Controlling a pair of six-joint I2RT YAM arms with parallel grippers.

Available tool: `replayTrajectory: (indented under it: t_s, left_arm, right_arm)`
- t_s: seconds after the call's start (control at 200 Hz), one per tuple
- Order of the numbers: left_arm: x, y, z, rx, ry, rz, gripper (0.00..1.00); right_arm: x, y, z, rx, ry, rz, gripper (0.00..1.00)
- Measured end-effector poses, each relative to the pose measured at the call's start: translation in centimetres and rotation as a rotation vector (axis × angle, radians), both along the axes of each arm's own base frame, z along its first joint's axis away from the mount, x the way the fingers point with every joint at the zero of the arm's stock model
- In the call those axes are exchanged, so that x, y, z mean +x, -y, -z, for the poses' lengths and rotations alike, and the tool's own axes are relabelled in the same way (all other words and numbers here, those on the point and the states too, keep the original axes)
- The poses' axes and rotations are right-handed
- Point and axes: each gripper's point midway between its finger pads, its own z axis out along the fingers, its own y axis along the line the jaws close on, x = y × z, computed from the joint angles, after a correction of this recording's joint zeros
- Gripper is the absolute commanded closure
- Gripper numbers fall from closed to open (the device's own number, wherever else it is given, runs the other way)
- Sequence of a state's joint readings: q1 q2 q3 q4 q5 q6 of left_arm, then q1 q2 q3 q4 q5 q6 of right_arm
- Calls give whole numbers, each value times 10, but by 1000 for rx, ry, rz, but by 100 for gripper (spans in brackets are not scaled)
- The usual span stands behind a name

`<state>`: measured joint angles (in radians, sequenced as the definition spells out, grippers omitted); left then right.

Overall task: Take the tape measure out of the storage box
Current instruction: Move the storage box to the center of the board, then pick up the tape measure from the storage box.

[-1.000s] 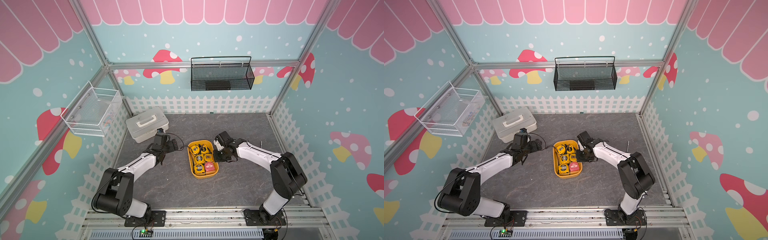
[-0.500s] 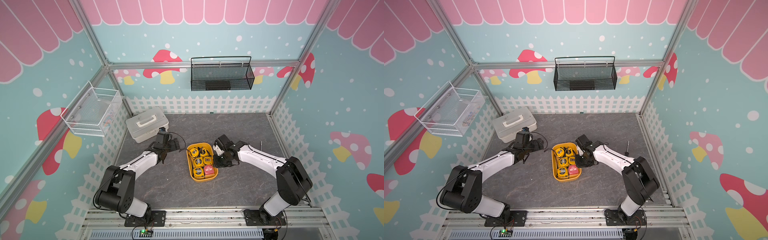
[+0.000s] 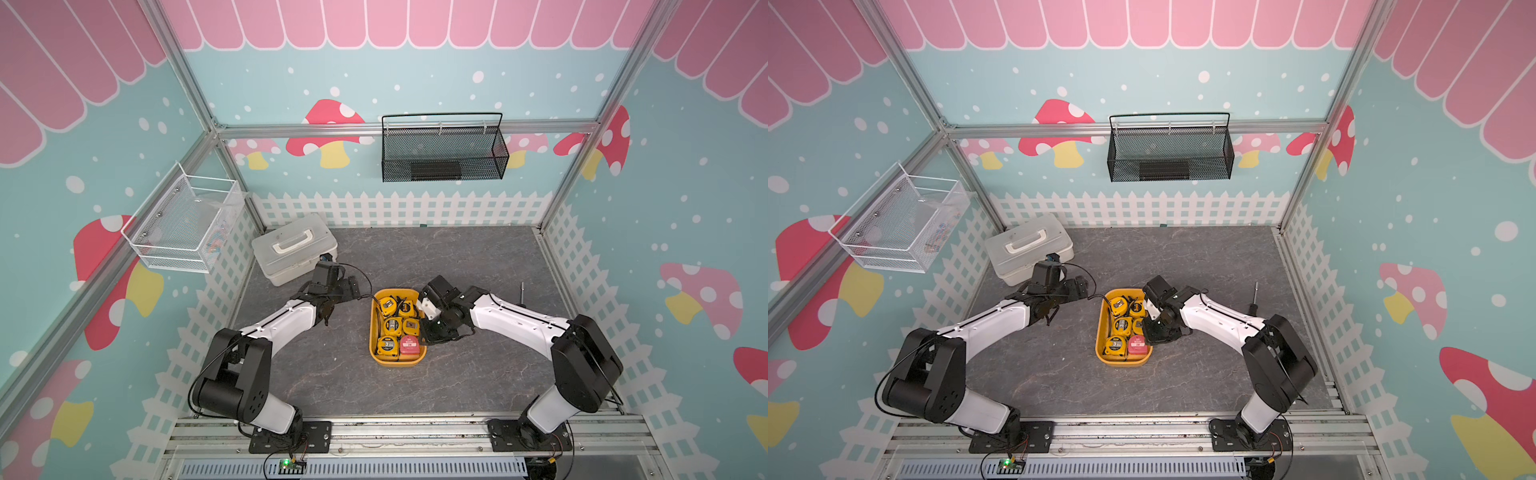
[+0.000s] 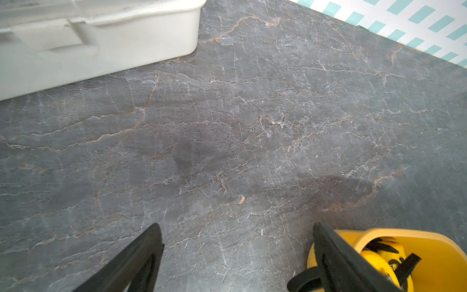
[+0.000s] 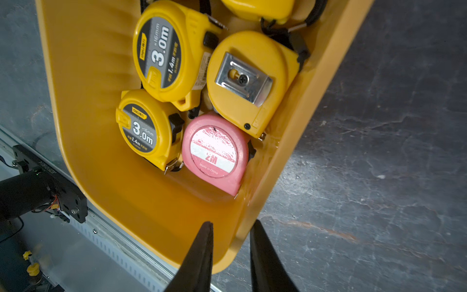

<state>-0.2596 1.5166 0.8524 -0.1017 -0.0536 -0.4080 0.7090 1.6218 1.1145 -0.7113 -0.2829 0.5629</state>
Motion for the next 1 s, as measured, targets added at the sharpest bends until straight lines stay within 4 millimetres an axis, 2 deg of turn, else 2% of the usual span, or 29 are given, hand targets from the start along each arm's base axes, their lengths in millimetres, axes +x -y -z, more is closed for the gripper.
replayTrajectory:
  t_s: [0.11, 0.225, 0.305, 0.41, 0.545, 0.695, 0.801, 0.901, 1.001]
  left_arm:
    - [-2, 0, -3, 11, 3, 11, 4]
    - [-2, -1, -10, 17, 19, 17, 4]
    - [-2, -2, -15, 19, 31, 16, 4]
    - [-1, -4, -23, 26, 46, 5, 1]
    - [0, -17, -46, 28, 85, -32, 1]
    - [5, -50, -102, 2, 207, -111, 1]
    - [2, -56, -134, -8, 290, -124, 1]
    - [-2, -56, -145, -13, 317, -124, 1]
    - [-4, -56, -142, -13, 311, -126, 1]
  right_arm:
    - [11, 2, -19, -34, 69, -60, 68]
    - [38, -7, -58, -36, 218, -138, 61]
    - [53, -13, -83, -30, 314, -189, 51]
    - [71, -24, -98, -32, 381, -238, 44]
    - [88, -38, -81, -60, 370, -275, 35]
    - [100, -51, -60, -86, 350, -315, 29]
    - [107, -64, -56, -89, 358, -347, 28]
    - [110, -77, -48, -94, 359, -377, 27]
    - [108, -85, -38, -108, 348, -407, 26]
